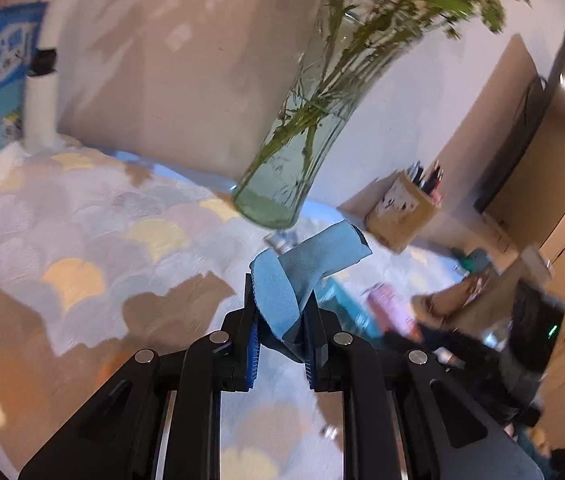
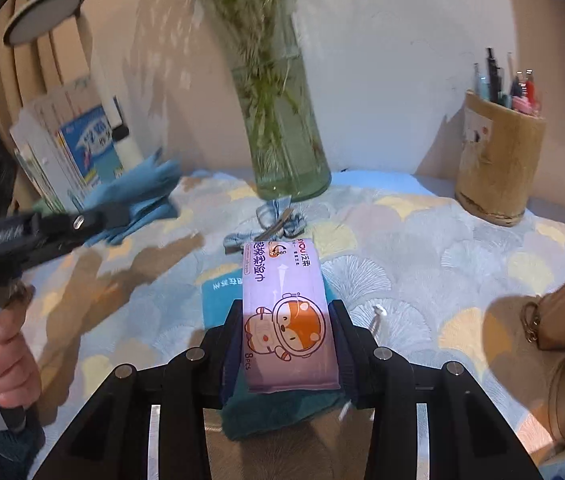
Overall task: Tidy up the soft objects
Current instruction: 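Grasp the blue cloth with the left tool while the right tool grasps the pink wipes packet, then carry the blue cloth and wipes packet over the glass plate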
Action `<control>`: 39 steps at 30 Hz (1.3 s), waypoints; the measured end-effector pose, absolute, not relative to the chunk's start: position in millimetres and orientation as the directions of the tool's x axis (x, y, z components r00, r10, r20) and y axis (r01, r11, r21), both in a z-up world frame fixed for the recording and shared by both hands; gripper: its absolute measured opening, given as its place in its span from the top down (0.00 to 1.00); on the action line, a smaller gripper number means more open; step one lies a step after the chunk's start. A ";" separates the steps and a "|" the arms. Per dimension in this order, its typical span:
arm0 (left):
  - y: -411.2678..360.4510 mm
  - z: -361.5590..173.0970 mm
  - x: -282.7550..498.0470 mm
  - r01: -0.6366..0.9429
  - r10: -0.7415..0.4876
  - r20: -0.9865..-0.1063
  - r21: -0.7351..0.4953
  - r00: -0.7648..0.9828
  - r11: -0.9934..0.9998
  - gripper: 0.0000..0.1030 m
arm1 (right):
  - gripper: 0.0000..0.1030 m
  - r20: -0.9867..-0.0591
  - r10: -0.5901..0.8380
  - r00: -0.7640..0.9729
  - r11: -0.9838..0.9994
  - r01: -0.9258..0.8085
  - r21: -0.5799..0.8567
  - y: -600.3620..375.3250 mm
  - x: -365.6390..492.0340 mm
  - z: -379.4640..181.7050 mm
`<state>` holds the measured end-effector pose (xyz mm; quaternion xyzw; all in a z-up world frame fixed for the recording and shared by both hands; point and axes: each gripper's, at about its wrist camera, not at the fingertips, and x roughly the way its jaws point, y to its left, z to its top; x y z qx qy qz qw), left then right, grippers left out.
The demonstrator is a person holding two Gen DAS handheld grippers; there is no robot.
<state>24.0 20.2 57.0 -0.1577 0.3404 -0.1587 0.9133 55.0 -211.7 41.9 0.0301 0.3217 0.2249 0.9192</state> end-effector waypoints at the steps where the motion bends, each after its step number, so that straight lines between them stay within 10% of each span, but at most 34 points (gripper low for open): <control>1: 17.0 55.6 18.9 0.178 -0.387 -0.579 -0.385 0.717 0.906 0.86 | 0.61 -0.573 0.440 0.692 0.894 -0.396 0.208 -213.1 49.6 44.6; 16: -38.2 105.3 -20.7 0.307 -0.406 -0.548 -0.268 0.732 0.913 0.86 | 0.61 -0.497 0.347 0.795 0.935 -0.337 0.113 -228.1 -41.9 97.5; 39: -340.2 174.0 -72.8 0.771 -0.684 -0.501 -0.050 0.530 0.635 0.86 | 0.61 -0.347 -0.079 0.934 0.968 0.155 0.199 -467.2 -153.3 166.8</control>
